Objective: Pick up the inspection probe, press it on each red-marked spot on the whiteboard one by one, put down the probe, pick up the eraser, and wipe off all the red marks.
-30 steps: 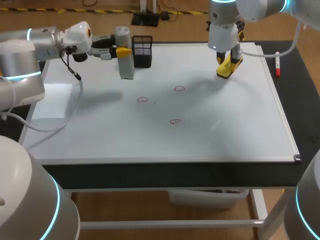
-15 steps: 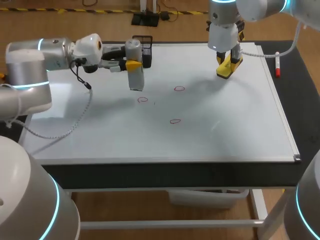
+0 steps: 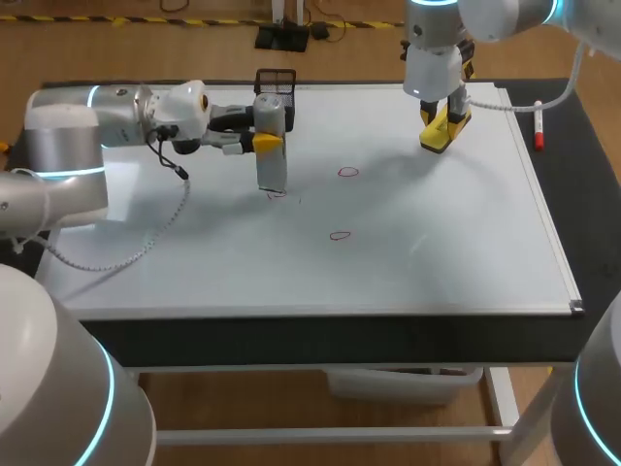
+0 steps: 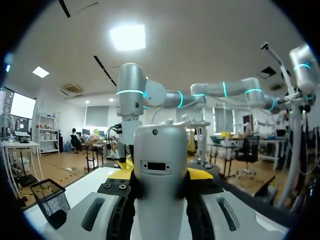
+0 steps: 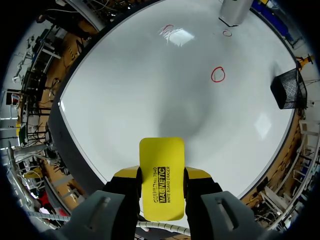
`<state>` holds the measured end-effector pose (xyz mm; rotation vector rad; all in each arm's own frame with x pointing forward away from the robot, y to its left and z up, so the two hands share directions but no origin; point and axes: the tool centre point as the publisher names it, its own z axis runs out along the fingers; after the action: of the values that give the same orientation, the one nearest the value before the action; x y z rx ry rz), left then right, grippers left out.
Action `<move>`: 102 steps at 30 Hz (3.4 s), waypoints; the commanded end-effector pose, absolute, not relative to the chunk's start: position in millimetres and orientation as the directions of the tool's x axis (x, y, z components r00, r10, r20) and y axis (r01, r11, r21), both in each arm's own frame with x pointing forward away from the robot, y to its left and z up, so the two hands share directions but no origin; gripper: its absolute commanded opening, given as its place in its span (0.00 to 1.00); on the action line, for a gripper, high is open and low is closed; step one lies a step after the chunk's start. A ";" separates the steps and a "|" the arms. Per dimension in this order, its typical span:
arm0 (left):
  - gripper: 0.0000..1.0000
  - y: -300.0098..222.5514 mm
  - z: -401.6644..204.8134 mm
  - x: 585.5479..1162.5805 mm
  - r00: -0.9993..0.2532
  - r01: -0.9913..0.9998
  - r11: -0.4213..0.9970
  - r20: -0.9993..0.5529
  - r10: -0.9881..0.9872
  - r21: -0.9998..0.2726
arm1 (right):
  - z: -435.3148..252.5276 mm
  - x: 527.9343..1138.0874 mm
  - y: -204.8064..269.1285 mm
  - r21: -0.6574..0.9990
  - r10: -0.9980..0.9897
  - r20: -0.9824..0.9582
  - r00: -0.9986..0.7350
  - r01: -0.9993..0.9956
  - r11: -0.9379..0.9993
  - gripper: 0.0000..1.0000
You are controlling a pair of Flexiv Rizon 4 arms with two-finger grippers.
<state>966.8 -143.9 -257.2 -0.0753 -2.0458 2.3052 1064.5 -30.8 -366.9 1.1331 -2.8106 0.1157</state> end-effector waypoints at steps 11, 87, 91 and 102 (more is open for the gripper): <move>0.00 -147.4 -276.2 976.8 -0.996 -0.032 -0.132 0.020 0.091 -0.991 | -364.4 1064.5 -31.4 -0.032 -0.687 0.133 -0.714 -0.696 0.717 0.00; 0.00 -133.4 -249.4 990.1 -0.999 -0.015 -0.086 0.011 0.054 -0.996 | -364.4 1064.5 -31.4 -0.032 -0.687 0.133 -0.714 -0.696 0.717 0.00; 0.00 -124.8 -243.3 1000.2 -0.999 -0.016 -0.084 0.014 0.032 -0.996 | -364.4 1064.5 -31.4 -0.032 -0.687 0.133 -0.714 -0.696 0.717 0.00; 0.00 -93.1 -224.7 1034.4 -0.999 0.023 -0.072 -0.020 -0.047 -0.997 | -364.4 1064.5 -31.4 -0.032 -0.687 0.133 -0.714 -0.696 0.717 0.00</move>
<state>1034.0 -99.9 -231.4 0.0227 -2.1631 2.3401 1064.4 -30.8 -366.5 1.1332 -2.8105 0.1168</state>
